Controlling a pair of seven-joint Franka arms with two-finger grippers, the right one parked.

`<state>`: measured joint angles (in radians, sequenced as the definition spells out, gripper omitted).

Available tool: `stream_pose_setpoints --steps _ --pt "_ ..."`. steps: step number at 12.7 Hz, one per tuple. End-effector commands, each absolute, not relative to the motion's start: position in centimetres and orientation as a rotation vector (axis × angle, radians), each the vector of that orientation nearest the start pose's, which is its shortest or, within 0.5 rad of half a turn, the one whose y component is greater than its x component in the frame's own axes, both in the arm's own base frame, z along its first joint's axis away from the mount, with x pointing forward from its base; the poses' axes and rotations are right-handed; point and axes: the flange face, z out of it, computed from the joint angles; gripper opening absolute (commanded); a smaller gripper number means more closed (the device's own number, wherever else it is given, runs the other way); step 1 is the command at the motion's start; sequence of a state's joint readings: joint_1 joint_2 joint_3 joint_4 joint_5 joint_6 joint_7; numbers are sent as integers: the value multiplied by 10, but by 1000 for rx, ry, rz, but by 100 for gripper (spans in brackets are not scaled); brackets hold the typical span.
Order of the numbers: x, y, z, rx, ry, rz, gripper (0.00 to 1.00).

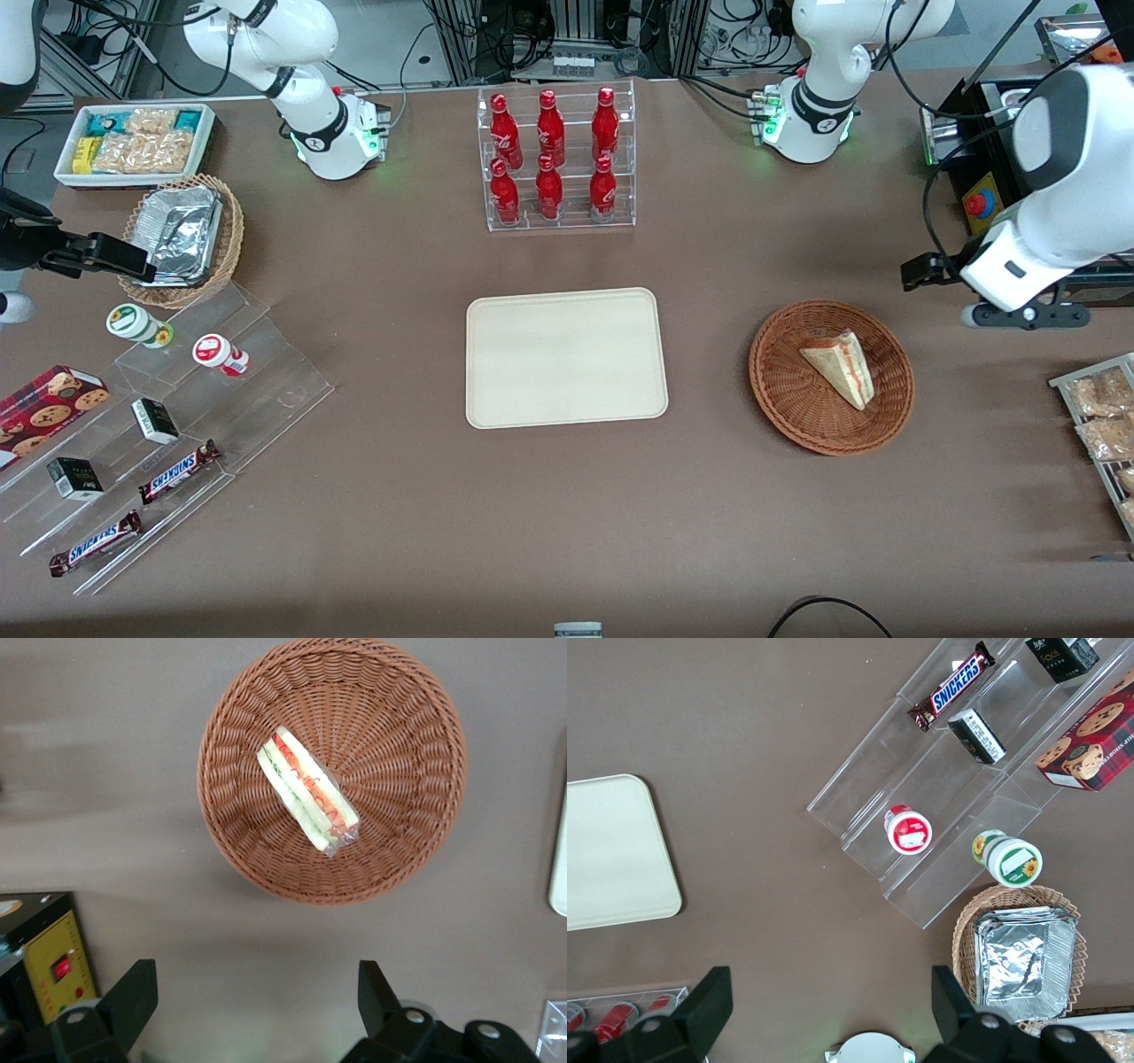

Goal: Place sandwich from basket to tray
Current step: 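Reach the open left gripper over the sandwich in the wicker basket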

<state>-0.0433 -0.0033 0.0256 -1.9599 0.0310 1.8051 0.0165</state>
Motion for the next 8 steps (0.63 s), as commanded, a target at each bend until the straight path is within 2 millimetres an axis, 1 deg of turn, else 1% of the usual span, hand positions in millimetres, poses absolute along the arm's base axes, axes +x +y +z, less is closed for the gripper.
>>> stream_pose_setpoints --steps 1,2,3,5,7,8 --pt "529 -9 429 -3104 63 167 100" --pt "528 -9 414 -3107 64 136 100" --pt "527 -9 404 -3110 50 107 100" --pt "527 -11 386 -3110 -68 64 100" --pt "528 -37 379 -3102 -170 67 100" --pt "530 -38 377 -3099 -243 50 100"
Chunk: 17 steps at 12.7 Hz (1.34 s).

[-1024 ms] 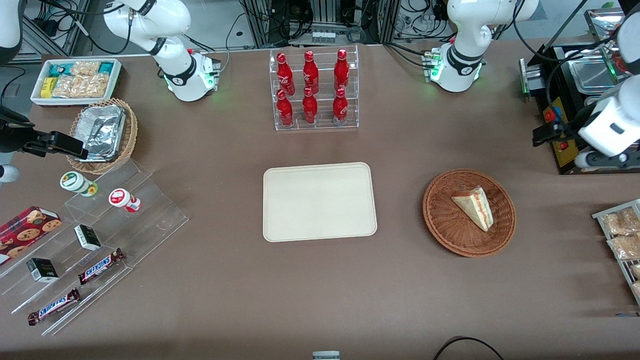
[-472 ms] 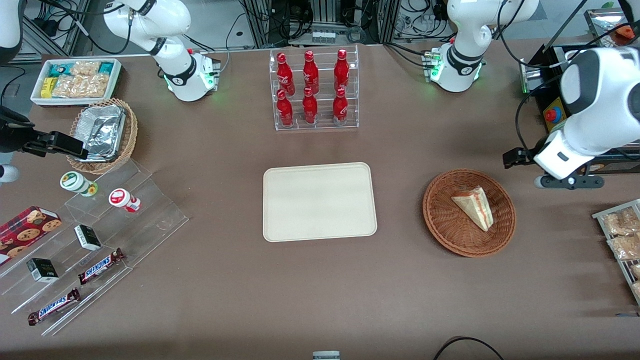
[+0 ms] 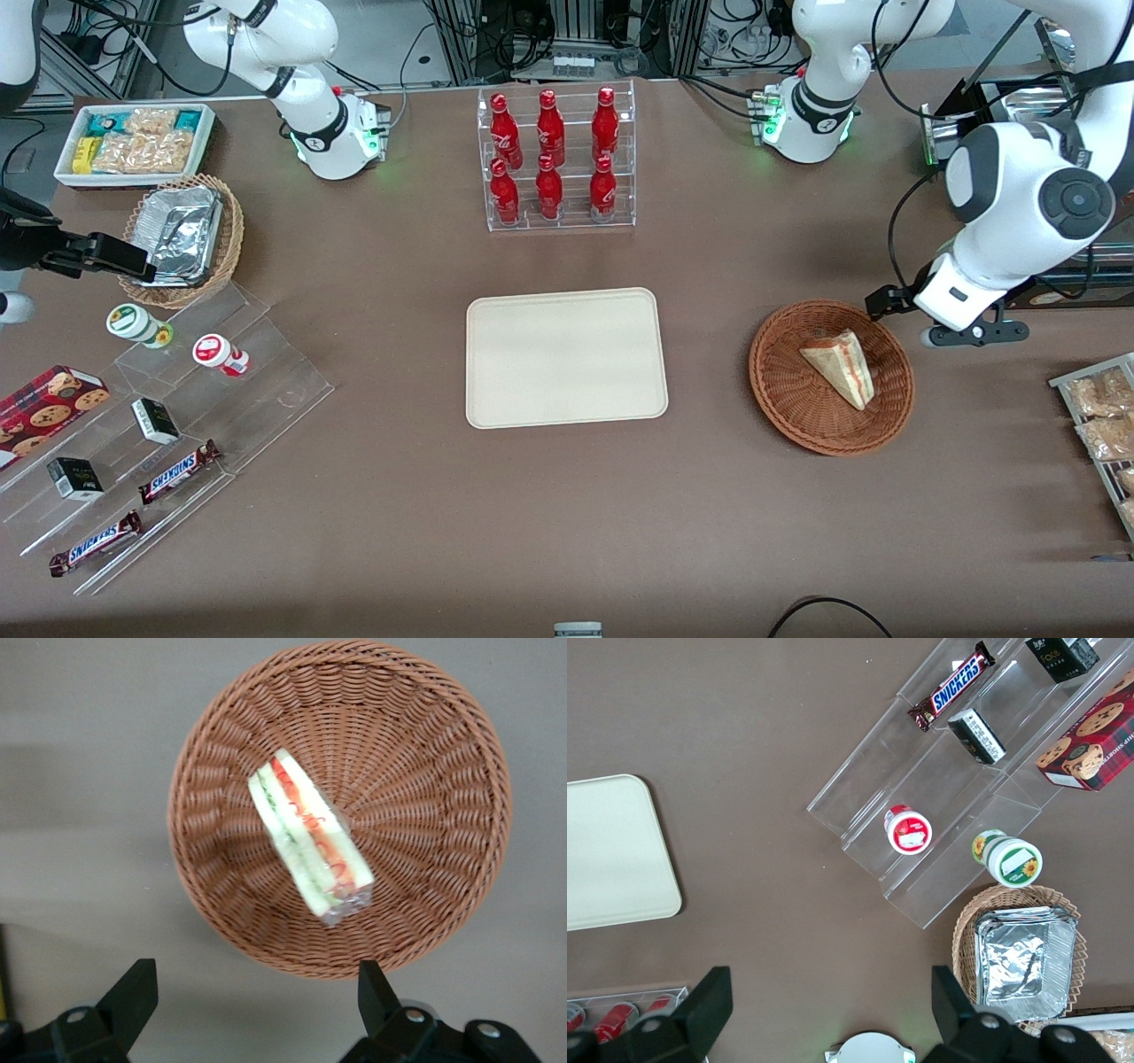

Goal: Place sandwich from basket to tray
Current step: 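Reach the open left gripper over the sandwich in the wicker basket, then lower the left gripper around the sandwich and close it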

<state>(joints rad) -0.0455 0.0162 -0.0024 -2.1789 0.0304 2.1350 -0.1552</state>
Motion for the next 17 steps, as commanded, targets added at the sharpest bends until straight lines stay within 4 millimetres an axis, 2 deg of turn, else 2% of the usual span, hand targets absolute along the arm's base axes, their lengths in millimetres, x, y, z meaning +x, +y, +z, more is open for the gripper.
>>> stream_pose_setpoints --steps 1,4,8,17 --pt "532 -39 370 -3091 -325 48 100" --pt "540 -55 350 -3053 -630 12 100" --pt "550 -56 323 -2999 -928 -23 100" --pt "552 -55 278 -2961 -991 62 100"
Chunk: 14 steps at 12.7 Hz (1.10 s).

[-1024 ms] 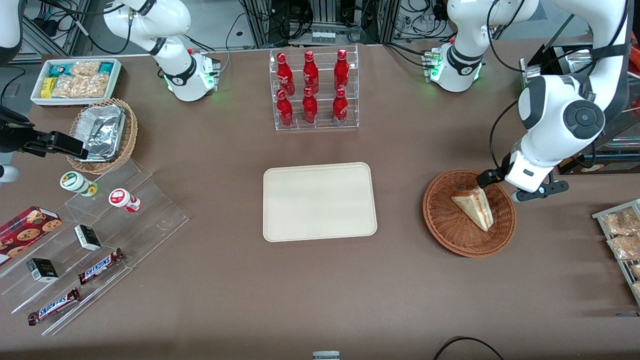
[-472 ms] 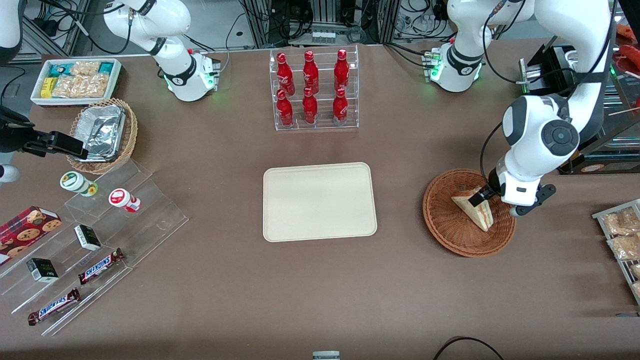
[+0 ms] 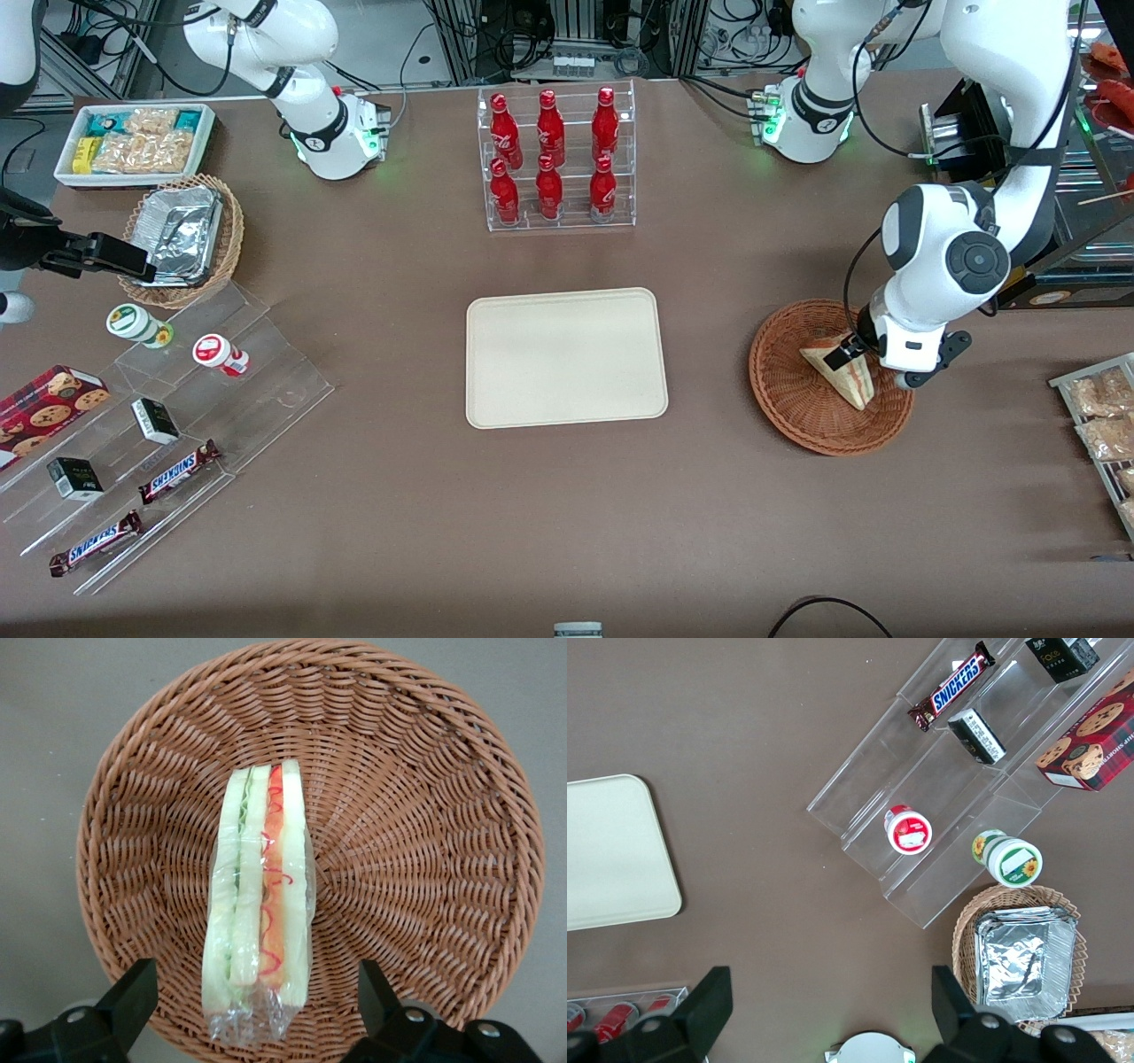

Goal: Place sandwich from basket to tray
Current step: 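Lower the left gripper around the sandwich and close it, then lift the sandwich with the left gripper and carry it over the tray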

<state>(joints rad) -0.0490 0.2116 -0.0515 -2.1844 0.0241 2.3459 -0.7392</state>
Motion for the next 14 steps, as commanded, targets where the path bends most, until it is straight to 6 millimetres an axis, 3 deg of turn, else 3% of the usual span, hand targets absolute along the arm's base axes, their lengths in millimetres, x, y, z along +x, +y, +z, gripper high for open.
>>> stream_pose_setpoints --steps 1,6,7,8,9,10,12,14 --pt "552 -54 272 -2962 -993 59 100" --pt "553 -51 254 -2955 -1004 75 100" --pt "552 -51 251 -2944 -1027 83 77" --pt "552 -52 250 -2932 -1059 85 33" --pt "551 -53 250 -2928 -1060 94 5" --pt "551 -53 253 -2929 -1058 91 0" --pt "552 -55 260 -2936 -1024 98 0" --pt "561 -61 279 -2920 -991 145 0"
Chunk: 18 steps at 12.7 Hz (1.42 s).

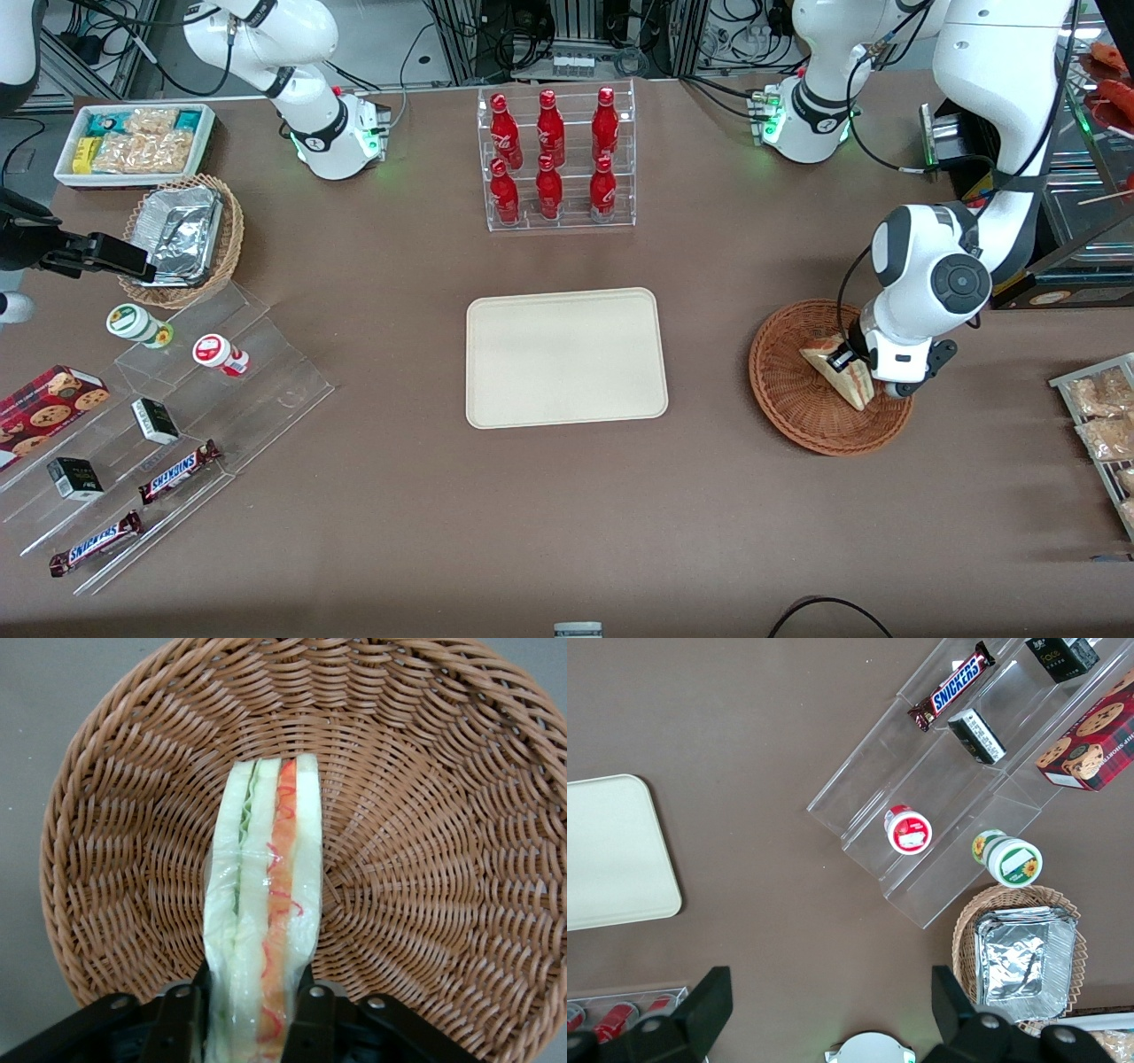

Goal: Place sandwich from basket to tray
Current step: 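Lift the sandwich with the left gripper and carry it over the tray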

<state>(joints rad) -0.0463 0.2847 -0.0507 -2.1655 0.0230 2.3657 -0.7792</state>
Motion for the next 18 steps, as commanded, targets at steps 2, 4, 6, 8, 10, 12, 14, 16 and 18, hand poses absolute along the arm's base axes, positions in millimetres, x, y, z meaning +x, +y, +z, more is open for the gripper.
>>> stream_pose_setpoints --steps 2,4,6,8,10,12,14,16,18 --pt "571 -94 316 -2917 -896 247 0" --pt "582 -123 343 -2939 -806 285 0" --pt "585 -145 355 -2983 -718 274 0" --pt "577 -186 359 -3029 -603 272 0" --pt "567 -232 360 -3072 -483 283 0" --pt "560 -273 359 -3114 -378 302 0" --pt "555 -316 348 -3133 -265 308 0" --pt "549 -374 338 -3145 -214 306 0" --pt "544 -406 323 -3130 -201 283 0"
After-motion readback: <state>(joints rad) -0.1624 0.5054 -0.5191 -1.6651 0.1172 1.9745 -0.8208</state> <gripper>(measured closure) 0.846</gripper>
